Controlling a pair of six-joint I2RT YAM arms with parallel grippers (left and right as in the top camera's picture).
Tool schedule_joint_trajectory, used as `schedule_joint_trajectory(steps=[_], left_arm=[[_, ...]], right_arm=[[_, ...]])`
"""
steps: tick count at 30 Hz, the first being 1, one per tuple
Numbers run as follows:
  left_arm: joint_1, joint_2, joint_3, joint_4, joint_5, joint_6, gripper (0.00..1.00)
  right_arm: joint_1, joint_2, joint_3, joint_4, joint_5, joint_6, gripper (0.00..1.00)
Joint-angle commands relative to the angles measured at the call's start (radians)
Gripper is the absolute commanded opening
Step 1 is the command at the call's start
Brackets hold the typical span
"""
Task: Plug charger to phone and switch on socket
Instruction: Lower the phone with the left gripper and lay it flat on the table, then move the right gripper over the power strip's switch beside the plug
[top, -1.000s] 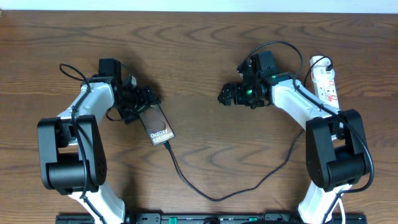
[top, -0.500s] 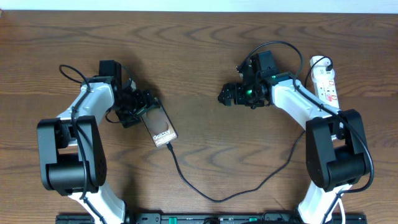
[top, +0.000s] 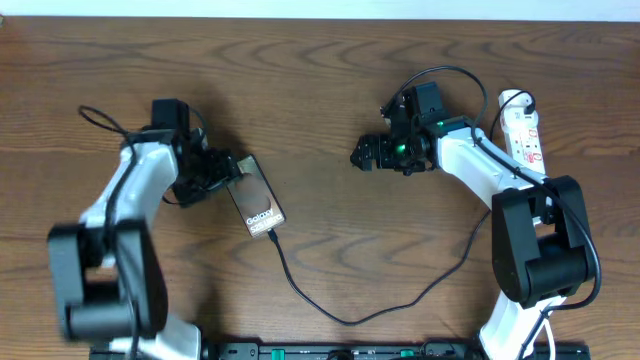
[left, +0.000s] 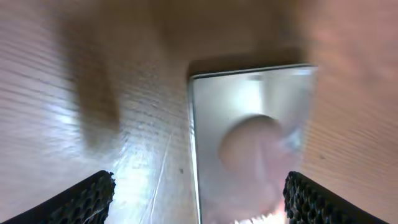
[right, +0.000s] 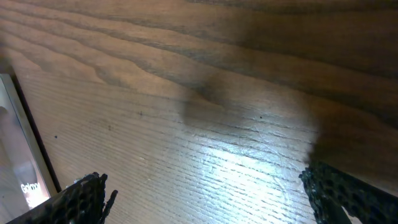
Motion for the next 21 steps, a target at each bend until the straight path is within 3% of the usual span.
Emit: schedule_joint_trajectory(steps=[1, 9, 21], left_arm=[[-0.030, -0.181, 0.011, -0.005, 0.017, 0.139, 0.87], [-0.128, -0.383, 0.011, 0.000, 0.034, 0.158, 0.88], [-0.138, -0.397, 0.010, -0.003, 0.034, 0.150, 0.87]], right_arm=[[0.004, -0.025, 0.004, -0.013, 0.001, 0.012, 0.99], [0.004, -0.036, 0.008, -0.055, -0.065, -0.027, 0.99], [-0.055, -0.296, 0.109, -0.182, -0.066, -0.094, 0.99]])
